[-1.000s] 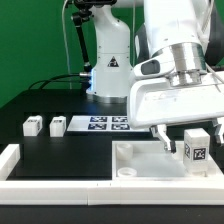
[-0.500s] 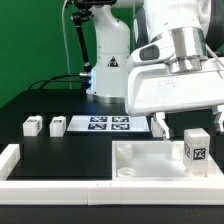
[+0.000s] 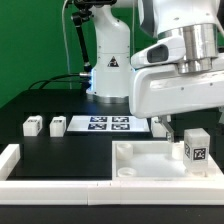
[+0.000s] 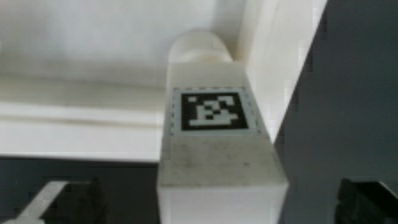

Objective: Assemble square table

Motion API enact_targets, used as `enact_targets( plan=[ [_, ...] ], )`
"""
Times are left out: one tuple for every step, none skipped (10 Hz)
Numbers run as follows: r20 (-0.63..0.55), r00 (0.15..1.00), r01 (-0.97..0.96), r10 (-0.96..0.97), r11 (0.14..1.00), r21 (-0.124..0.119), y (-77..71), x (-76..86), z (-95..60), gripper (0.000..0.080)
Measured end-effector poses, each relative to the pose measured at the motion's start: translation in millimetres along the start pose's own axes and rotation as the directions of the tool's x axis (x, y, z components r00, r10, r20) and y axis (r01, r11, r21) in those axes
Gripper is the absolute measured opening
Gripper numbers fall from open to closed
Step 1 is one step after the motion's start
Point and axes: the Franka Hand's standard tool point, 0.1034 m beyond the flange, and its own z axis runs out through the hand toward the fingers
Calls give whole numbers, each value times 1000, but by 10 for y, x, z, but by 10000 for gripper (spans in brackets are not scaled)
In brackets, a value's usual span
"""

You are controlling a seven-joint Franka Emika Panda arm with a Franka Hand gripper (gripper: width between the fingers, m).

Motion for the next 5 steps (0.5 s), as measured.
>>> enact_targets(
  plan=[
    [43,999,-1,0,1000,7,2,38,-9,649],
    [68,998,0,-1,1000,11,-11,9,-4,649],
    [120,993,-1,-1,1000,18,-24,-44,-3,649],
    [103,995,-1,0,1000,17,-19,-2,-4,649],
    [104,995,-2,1,1000,16,-12,-8,4,649]
  ],
)
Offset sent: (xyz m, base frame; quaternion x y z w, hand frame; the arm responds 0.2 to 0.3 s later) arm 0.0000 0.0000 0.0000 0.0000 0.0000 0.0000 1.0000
